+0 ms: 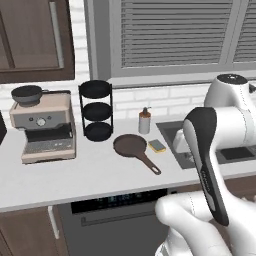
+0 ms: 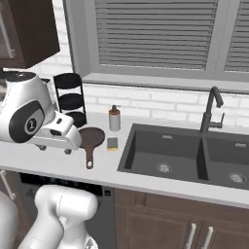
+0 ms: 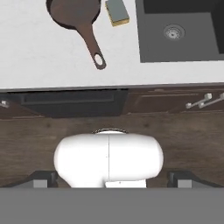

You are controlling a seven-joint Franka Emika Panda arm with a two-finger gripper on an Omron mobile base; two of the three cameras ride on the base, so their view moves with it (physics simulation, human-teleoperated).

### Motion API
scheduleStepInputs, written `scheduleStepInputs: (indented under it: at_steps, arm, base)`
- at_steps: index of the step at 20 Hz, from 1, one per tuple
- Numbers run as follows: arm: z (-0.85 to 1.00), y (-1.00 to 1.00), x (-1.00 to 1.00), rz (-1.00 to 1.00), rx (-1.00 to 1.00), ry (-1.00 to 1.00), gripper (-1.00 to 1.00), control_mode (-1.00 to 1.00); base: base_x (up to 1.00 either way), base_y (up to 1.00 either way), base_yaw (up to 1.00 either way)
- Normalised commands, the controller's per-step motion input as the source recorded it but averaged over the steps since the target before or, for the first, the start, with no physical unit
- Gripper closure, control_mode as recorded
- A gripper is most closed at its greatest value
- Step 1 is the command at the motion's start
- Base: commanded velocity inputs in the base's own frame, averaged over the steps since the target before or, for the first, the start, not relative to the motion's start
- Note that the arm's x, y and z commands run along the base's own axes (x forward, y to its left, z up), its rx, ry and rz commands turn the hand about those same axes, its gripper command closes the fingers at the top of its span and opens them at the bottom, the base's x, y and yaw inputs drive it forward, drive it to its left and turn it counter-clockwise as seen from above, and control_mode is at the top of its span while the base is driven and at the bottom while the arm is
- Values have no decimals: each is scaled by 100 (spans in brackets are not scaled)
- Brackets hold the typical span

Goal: Pick the pan and sponge and place them into the sink. Then turn on the water.

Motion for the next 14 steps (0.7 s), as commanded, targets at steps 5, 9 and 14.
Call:
scheduleStepInputs:
  at_steps: [5, 9, 14]
  arm:
    - [0, 0, 0, 0, 0, 0, -100, 100]
    - [0, 0, 0, 0, 0, 0, -100, 100]
    - [0, 0, 0, 0, 0, 0, -100, -100]
  base:
    - [42, 1, 0]
    - [37, 3, 0]
    - [2, 0, 0]
